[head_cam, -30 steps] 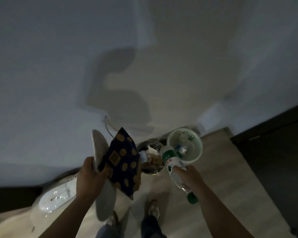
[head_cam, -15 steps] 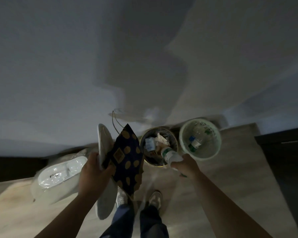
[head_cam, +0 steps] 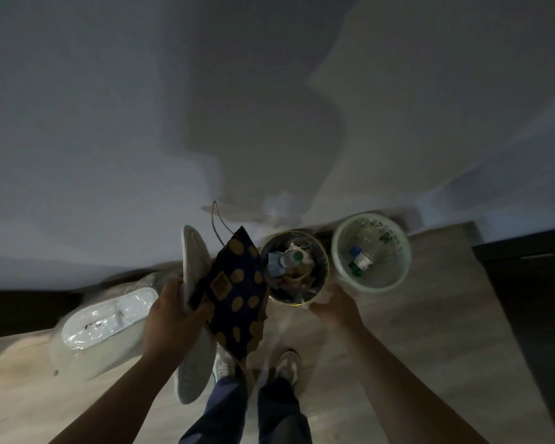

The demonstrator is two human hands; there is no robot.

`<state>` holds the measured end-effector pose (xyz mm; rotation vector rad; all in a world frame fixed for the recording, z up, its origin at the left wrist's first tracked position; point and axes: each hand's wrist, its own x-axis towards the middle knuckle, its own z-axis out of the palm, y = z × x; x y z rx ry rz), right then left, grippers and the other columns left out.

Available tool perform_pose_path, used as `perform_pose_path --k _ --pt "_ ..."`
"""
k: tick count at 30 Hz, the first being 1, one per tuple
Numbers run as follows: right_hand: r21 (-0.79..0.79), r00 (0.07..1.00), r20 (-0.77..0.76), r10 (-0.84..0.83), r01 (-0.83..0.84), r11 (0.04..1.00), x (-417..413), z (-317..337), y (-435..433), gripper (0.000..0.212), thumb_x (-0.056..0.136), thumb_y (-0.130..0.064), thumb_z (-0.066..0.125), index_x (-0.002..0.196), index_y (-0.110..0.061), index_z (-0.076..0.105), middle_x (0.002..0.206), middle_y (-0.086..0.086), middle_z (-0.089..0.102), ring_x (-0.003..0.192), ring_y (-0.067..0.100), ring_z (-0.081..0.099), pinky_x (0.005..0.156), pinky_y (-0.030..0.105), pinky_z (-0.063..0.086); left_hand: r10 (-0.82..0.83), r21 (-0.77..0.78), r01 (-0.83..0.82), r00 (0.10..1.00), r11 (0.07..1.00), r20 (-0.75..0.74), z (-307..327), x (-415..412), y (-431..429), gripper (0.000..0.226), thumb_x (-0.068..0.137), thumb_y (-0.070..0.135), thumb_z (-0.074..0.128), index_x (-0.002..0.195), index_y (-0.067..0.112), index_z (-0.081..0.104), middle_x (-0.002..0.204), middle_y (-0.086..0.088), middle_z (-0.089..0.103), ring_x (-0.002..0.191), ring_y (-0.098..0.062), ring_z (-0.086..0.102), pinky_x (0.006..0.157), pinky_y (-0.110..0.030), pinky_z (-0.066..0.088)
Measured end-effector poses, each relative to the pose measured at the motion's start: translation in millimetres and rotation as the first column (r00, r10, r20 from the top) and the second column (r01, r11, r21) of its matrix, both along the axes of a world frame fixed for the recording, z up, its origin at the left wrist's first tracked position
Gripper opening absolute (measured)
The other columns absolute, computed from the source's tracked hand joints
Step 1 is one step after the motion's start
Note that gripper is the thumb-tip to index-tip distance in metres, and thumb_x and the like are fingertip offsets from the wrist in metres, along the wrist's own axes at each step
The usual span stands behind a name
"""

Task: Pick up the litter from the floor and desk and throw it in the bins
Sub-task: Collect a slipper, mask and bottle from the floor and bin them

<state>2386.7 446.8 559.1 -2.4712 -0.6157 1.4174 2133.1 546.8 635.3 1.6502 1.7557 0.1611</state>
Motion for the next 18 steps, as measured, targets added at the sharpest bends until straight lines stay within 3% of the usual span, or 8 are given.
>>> perform_pose_path --k 5,9,12,15,18 --pt "0.057 0.998 0.047 0.038 -0.04 0.998 11.0 -41.7 9.7 0.056 0.084 -0.029 0.07 0.131 -0.005 0.049 0.128 0.012 0.059 0.12 0.027 0.055 0.093 0.032 0.045 -0.041 0.022 0.041 0.999 0.999 0.024 -39.0 4.9 -3.7 0.03 0.079 0.018 0.073 0.098 0.021 0.05 0.075 0.015 0.055 0.063 0.002 0.052 0.044 -0.016 0.035" --pt "0.152 0.994 0.1 0.05 -0.065 0.986 32.3 -134.2 44.6 0.052 0.082 -0.025 0.072 0.128 -0.009 0.053 0.122 0.013 0.063 0.115 0.03 0.058 0.095 0.041 0.048 -0.083 0.045 0.082 0.997 0.996 0.011 -129.8 13.5 -1.6 0.028 0.079 0.024 0.073 0.097 0.023 0.051 0.072 0.014 0.055 0.063 -0.007 0.056 0.049 -0.023 0.036" --pt "0.189 0.984 0.168 0.061 -0.093 0.977 48.1 -213.0 66.1 0.049 0.083 -0.025 0.07 0.127 -0.01 0.053 0.118 0.014 0.064 0.111 0.031 0.06 0.093 0.042 0.048 -0.171 0.075 0.167 0.983 0.983 0.058 -203.2 22.8 1.1 0.027 0.083 0.029 0.067 0.103 0.03 0.049 0.078 0.012 0.058 0.066 0.001 0.056 0.049 -0.015 0.036" --pt "0.267 0.982 0.186 -0.008 -0.043 0.963 52.9 -271.3 81.0 0.063 0.082 -0.021 0.071 0.138 -0.014 0.044 0.13 0.015 0.055 0.118 0.033 0.054 0.098 0.04 0.046 -0.265 0.114 0.255 0.961 0.96 0.077 -260.0 31.5 5.3 0.024 0.084 0.032 0.063 0.102 0.028 0.048 0.081 0.011 0.058 0.067 -0.001 0.056 0.049 -0.013 0.036" --pt "0.319 0.942 0.326 0.08 -0.189 0.929 54.1 -303.8 95.4 0.075 0.085 -0.023 0.068 0.148 -0.015 0.029 0.142 0.018 0.04 0.126 0.035 0.046 0.101 0.04 0.043 -0.28 0.151 0.264 0.956 0.953 0.091 -293.9 36.4 12.5 0.025 0.085 0.03 0.064 0.103 0.032 0.046 0.083 0.015 0.056 0.069 0.002 0.056 0.05 -0.013 0.038"
